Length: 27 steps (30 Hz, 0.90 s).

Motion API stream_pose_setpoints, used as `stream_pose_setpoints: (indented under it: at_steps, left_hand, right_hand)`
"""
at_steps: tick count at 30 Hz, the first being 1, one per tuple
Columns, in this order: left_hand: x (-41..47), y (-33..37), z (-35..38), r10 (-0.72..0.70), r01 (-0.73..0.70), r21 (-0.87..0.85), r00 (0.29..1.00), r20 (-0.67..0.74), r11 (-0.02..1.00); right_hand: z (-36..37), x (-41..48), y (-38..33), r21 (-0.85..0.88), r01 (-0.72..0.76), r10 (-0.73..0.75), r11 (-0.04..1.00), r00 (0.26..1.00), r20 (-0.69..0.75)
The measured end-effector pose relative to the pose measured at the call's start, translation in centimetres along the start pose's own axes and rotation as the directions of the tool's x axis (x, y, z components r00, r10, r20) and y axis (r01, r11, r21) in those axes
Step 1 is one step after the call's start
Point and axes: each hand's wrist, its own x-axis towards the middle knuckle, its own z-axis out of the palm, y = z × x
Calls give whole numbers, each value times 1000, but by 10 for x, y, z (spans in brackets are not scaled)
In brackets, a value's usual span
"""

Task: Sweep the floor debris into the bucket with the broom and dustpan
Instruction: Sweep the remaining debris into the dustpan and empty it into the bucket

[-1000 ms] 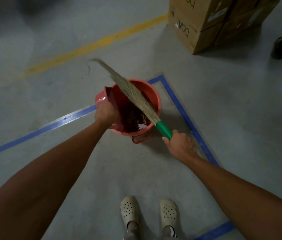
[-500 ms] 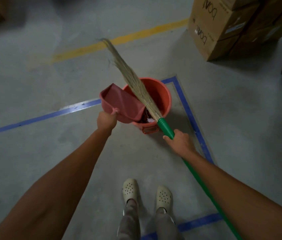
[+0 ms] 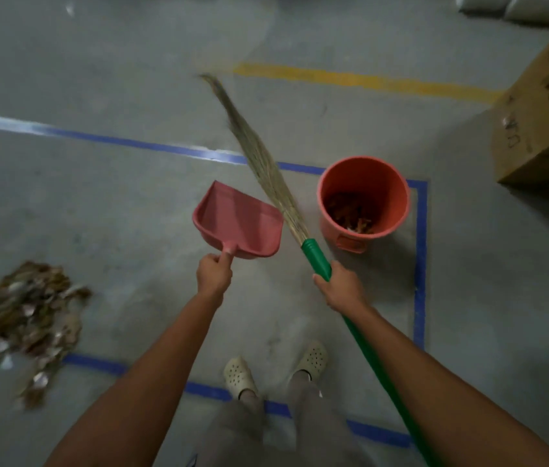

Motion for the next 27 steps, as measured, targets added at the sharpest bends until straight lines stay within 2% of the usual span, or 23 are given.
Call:
stream_pose_setpoints:
  at_steps: [8, 16, 21, 27]
  left_hand:
    - [-12, -95, -157, -144, 116, -141, 968, -206, 983]
    - [-39, -208, -325, -276, 202, -248, 908, -314, 947]
    - [-58, -271, -422, -349, 243, -292, 847, -402, 925]
    - [-80, -330, -500, -488, 291, -439, 750, -448, 850]
  right_hand:
    - [86, -43, -110, -218, 214, -180, 952, 969, 167]
    - [211, -125, -239, -309, 410, -337, 858, 904, 265]
    - [286, -181, -308, -290, 477, -374, 830, 861, 344]
    - [350, -224, -371, -323, 574, -415, 752, 794, 445]
